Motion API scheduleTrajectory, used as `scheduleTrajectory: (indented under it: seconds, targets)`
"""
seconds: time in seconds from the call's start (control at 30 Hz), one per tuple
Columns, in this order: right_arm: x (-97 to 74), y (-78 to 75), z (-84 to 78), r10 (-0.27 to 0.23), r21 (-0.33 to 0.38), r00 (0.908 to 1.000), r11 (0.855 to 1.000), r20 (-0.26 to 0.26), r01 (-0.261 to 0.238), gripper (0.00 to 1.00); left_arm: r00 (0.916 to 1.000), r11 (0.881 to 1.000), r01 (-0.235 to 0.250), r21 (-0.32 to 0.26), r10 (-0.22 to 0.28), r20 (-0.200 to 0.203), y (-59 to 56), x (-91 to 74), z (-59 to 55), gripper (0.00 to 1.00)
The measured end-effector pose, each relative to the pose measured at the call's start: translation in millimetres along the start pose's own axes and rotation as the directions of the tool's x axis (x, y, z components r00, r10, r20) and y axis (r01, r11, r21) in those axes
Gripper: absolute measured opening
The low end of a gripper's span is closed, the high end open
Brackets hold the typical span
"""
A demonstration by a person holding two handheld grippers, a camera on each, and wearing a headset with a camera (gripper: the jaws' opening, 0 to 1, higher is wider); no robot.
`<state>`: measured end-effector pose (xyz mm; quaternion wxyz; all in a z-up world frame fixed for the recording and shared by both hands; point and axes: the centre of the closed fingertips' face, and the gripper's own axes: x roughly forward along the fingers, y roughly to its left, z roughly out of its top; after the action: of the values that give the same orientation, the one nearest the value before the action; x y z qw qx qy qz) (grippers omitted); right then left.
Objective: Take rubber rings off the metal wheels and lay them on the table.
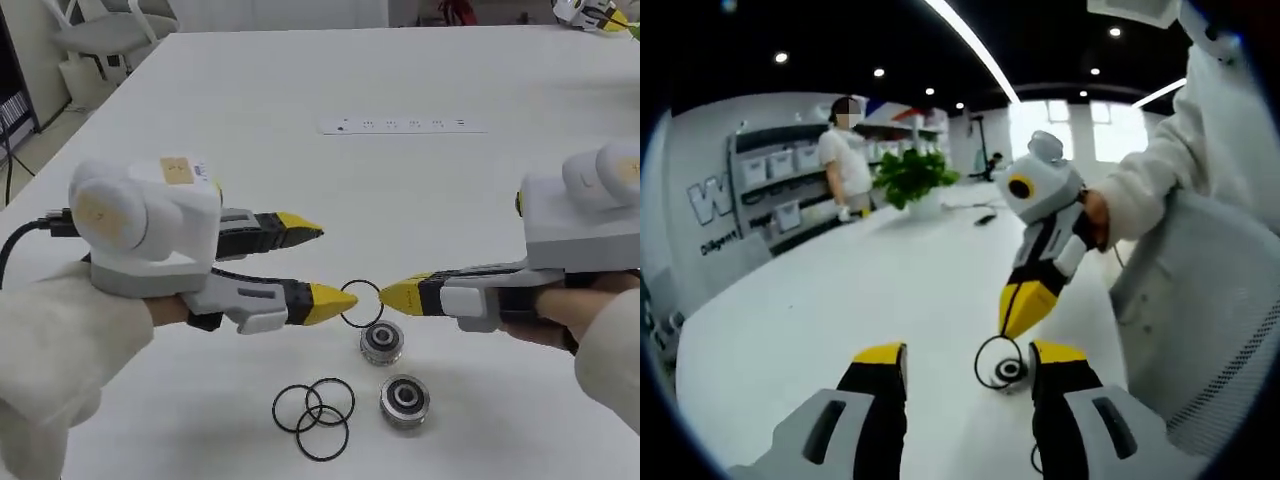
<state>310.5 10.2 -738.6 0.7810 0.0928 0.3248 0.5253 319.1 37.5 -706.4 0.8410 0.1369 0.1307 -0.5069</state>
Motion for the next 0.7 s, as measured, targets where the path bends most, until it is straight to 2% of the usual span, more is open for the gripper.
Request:
scheduleTrajectory:
  seconds: [0.07, 0.17, 0.33, 0.5, 0.63, 0.7]
  targets:
    - [1.5, 2.4, -0.1, 0.007, 0.0, 1.0, 1.0, -0.002, -0.007, 0.0, 1.0, 1.0, 0.006, -0.004, -0.006, -0.003, -1.2, -3.3, -1.3, 0.54]
    - [4.3, 6.6, -0.1, 0.022, 0.0, 0.9997, 1.0, -0.005, -0.022, 0.0, 0.9995, 1.0, 0.005, -0.007, -0.005, -0.031, -2.4, -10.2, -7.8, 0.59]
    - [11.7, 14.9, -3.6, 0.054, 0.005, 0.9983, 0.999, -0.022, -0.054, 0.0, 0.9992, 1.0, -0.008, -0.022, 0.007, -0.039, -2.1, -22.4, -12.2, 0.63]
    - [20.1, 24.4, -16.9, 0.072, -0.039, 0.9936, 0.996, -0.086, -0.076, 0.0, 0.9989, 0.999, -0.027, -0.047, 0.025, -0.041, -1.5, -33.8, -16.2, 0.65]
    - [29.9, 35.0, -27.3, 0.102, -0.053, 0.9863, 0.993, -0.13, -0.11, 0.0, 0.9978, 0.996, -0.049, -0.075, 0.045, -0.049, -6.3, -45.7, -28.9, 0.69]
    - [33.4, 38.5, -33.2, 0.112, -0.061, 0.982, 0.991, -0.152, -0.123, 0.0, 0.9976, 0.992, -0.056, -0.112, 0.051, -0.048, -9.2, -50.6, -35.8, 0.69]
